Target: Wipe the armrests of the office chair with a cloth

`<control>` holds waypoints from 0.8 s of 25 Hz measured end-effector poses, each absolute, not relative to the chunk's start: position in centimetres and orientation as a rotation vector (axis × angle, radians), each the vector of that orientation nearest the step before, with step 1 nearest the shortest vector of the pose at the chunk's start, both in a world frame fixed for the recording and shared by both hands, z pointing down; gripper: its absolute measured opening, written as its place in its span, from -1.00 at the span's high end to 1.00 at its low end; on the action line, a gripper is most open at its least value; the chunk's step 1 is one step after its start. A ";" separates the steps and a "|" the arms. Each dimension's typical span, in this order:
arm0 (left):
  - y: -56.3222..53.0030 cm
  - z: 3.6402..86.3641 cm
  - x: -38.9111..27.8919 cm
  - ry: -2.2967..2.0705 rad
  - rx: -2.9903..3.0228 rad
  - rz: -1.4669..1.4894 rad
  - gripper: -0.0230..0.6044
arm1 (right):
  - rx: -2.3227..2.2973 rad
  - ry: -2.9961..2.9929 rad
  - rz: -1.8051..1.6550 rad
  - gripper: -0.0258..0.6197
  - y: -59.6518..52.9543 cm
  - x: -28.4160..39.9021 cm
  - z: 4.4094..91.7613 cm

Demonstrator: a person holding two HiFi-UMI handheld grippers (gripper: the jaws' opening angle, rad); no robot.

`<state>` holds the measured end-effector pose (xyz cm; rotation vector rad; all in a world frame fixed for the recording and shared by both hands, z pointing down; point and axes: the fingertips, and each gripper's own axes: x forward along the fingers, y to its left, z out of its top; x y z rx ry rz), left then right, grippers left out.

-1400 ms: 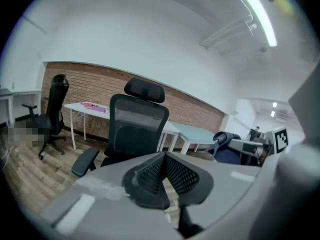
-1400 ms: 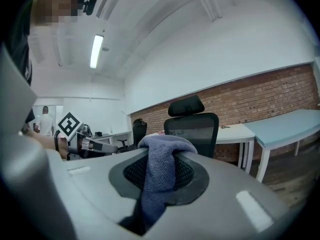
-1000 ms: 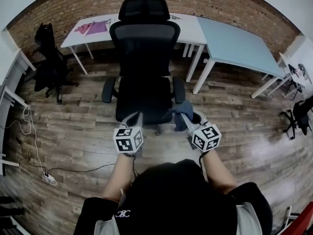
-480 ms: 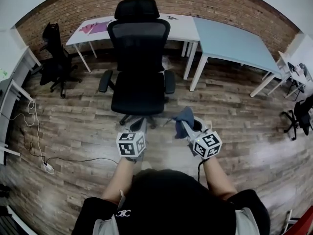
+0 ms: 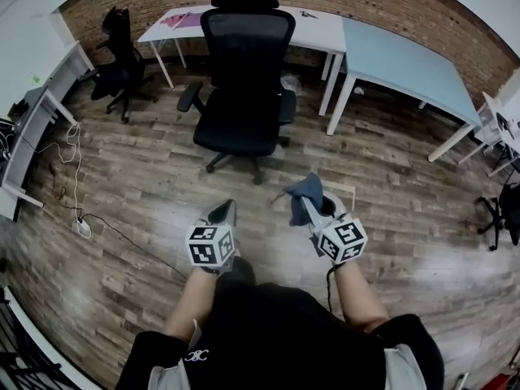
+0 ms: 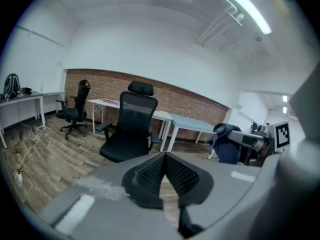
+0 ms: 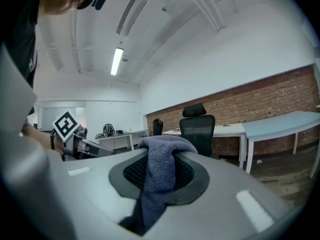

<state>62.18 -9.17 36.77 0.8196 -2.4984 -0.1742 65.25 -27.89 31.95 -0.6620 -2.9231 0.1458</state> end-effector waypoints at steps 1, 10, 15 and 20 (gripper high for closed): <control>-8.8 36.7 63.0 -2.504 0.803 -0.168 0.91 | -0.677 -2.926 0.150 0.72 -27.7 65.7 31.8; -5.1 36.1 67.0 -2.558 0.760 -0.159 0.91 | -0.692 -2.959 0.107 0.72 -25.6 69.4 31.3; -3.1 35.2 67.4 -2.573 0.766 -0.168 0.91 | -0.675 -2.966 0.085 0.72 -24.0 70.0 30.4; -0.9 35.2 68.0 -2.554 0.765 -0.199 0.91 | -0.674 -2.959 0.094 0.72 -21.9 70.6 30.1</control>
